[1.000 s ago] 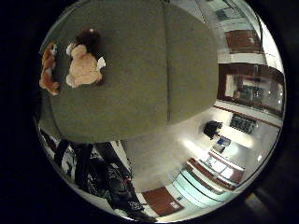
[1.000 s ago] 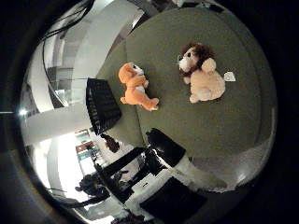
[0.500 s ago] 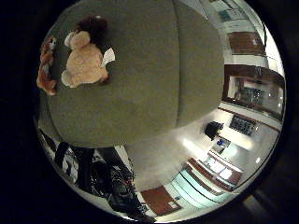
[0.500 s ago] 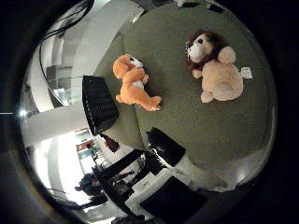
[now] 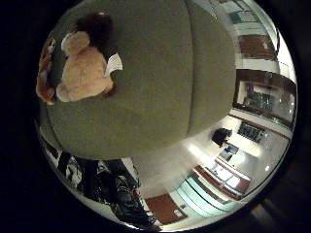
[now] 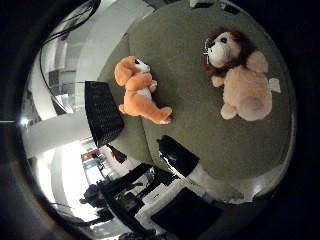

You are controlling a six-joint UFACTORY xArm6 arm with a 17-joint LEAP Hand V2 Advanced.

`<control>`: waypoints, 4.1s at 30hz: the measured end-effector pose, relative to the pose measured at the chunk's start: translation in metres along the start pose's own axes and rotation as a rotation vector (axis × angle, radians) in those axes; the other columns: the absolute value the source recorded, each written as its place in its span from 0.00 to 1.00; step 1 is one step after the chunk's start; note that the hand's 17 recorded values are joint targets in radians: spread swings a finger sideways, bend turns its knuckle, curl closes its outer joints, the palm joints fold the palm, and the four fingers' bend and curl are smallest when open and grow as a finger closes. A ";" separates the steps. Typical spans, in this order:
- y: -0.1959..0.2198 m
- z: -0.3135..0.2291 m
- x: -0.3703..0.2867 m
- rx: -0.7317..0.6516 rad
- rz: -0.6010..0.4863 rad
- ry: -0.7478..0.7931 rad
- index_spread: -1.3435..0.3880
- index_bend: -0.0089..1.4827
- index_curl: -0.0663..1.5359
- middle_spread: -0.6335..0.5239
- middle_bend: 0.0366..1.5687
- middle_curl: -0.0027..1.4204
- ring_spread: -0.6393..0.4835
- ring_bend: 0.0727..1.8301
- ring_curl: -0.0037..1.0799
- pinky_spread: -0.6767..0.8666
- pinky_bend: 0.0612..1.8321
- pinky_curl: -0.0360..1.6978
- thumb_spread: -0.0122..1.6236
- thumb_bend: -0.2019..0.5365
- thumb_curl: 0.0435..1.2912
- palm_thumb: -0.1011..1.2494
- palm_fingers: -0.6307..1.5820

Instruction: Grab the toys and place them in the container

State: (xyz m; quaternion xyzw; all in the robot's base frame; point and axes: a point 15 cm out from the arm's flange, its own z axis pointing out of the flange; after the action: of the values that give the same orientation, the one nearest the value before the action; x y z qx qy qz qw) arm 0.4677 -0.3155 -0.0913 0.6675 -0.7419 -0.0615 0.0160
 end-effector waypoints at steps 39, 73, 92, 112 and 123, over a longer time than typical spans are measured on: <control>-0.007 0.050 0.003 -0.036 -0.006 -0.010 0.66 0.12 0.23 0.59 0.12 0.25 0.69 0.18 0.22 0.68 0.31 0.02 0.68 0.24 0.20 0.46 0.42; -0.034 0.016 0.040 0.096 0.010 0.063 0.63 0.74 0.57 0.39 0.79 0.60 0.37 0.74 0.64 0.33 0.85 0.34 0.65 0.26 0.39 0.86 0.78; -0.036 -0.067 0.069 0.166 0.040 0.103 0.64 0.77 0.56 0.41 0.82 0.59 0.36 0.72 0.71 0.34 0.81 0.44 0.58 0.25 0.55 0.87 0.78; -0.005 -0.159 -0.044 0.164 -0.093 0.098 0.64 0.76 0.56 0.42 0.82 0.58 0.36 0.71 0.74 0.33 0.76 0.51 0.56 0.25 0.60 0.85 0.78; 0.014 -0.209 -0.177 0.209 -0.258 0.079 0.64 0.76 0.57 0.42 0.82 0.58 0.36 0.71 0.75 0.32 0.75 0.53 0.55 0.25 0.61 0.85 0.79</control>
State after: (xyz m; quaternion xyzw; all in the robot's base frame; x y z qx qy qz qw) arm 0.4951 -0.1532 0.1275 0.7569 -0.6514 0.0409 -0.0322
